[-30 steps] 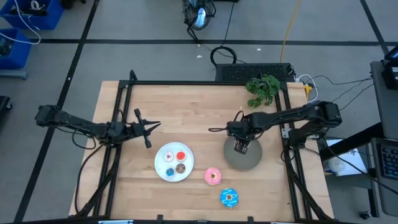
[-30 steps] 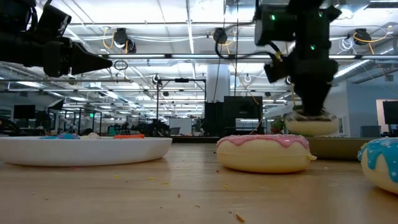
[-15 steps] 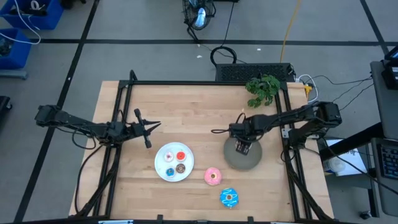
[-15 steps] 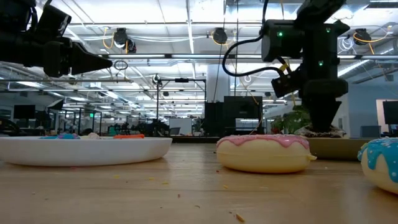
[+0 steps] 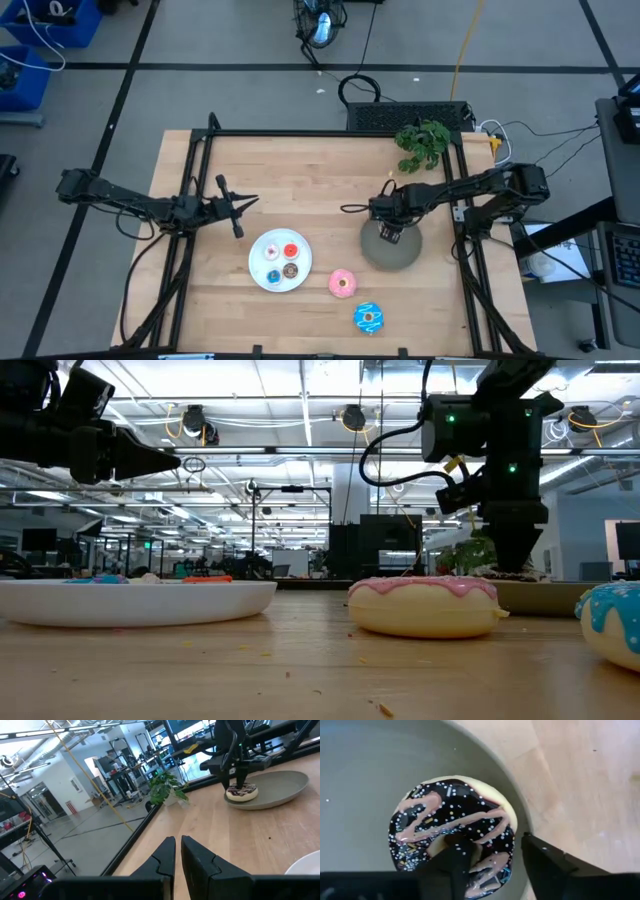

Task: Pick & Place donuts
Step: Put the large black donut on the dark gray plate, then put the large pink donut on the dark gray plate

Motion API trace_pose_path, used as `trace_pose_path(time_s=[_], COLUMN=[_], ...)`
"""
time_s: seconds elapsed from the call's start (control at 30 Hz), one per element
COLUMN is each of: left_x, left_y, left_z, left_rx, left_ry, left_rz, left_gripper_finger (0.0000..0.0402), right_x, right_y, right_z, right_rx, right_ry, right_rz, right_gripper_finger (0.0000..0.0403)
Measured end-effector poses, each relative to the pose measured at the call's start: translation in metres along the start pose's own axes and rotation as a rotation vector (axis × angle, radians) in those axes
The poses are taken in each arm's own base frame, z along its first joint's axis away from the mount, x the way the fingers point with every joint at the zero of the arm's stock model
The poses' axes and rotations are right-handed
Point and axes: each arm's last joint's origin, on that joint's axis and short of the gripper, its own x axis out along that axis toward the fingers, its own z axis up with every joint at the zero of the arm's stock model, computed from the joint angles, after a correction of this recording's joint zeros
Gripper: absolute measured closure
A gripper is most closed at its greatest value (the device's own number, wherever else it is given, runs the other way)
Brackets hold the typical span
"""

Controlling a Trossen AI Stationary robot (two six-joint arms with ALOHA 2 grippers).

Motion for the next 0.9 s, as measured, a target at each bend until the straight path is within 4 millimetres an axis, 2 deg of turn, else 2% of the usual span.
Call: trace_pose_path(time_s=[0.17,0.37,0.53,0.77,0.9], left_x=[0.0,0.0,0.0,0.0,0.0], left_y=[0.0,0.0,0.0,0.0,0.0], left_z=[0.0,0.0,0.0,0.0,-0.001], left_rx=[0.001,0.002,0.002,0.003,0.009], left_ry=[0.001,0.002,0.003,0.003,0.006], left_rz=[0.0,-0.001,-0.001,-0.001,-0.002], left_gripper_finger=[0.0364,0.0364,0.0364,0.0364,0.0364], right_x=[0.0,-0.001,-0.01,-0.044,-0.073], right_y=[0.001,0.002,0.003,0.001,0.012], right_z=[0.0,0.0,0.006,0.016,0.018], right_rx=[-0.021,-0.038,-0.041,-0.032,-0.052], right_ry=[0.014,0.024,0.0,-0.015,-0.047], right_rz=[0.033,0.054,0.067,0.076,0.122], right_gripper_finger=[0.021,0.0187,0.0173,0.0171,0.0191])
